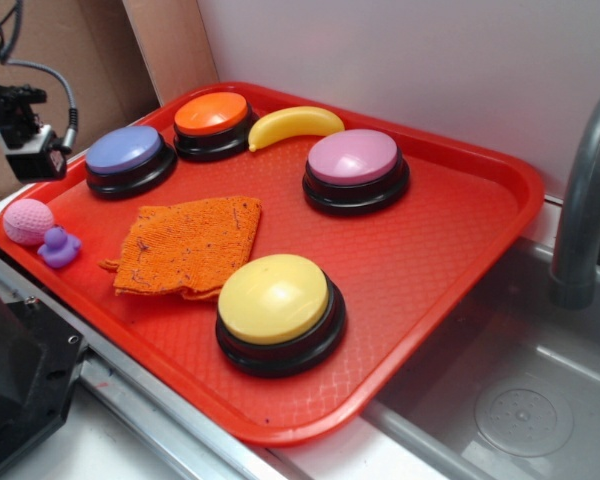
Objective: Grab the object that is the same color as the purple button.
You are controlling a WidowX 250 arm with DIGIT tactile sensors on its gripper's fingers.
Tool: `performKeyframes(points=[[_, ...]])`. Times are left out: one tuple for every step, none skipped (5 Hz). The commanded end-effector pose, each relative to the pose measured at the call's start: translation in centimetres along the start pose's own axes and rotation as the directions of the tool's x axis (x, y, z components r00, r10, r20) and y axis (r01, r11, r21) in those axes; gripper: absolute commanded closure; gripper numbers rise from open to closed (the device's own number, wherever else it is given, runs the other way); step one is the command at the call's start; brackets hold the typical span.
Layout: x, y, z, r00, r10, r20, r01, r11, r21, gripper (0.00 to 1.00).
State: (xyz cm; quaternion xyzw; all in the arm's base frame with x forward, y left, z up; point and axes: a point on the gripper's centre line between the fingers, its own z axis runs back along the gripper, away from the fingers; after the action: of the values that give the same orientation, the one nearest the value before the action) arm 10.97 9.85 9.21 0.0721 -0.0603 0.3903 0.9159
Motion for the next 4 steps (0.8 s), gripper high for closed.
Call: performKeyframes(points=[[1.1,-0.4,-3.8,0.998,-0.022,0.058,0.019,0.998,0.059,0.00],[1.1,-1.1,-5.1,0.996,-0.019,0.084,0.014,0.998,0.062,0.00],[1.0,-1.6,-5.8,0.997,-0.033,0.073,0.030,0.999,0.041,0.00],[0.5,-1.7,-6.0,0.995,-0.057,0.076,0.054,0.997,0.049,0.00]])
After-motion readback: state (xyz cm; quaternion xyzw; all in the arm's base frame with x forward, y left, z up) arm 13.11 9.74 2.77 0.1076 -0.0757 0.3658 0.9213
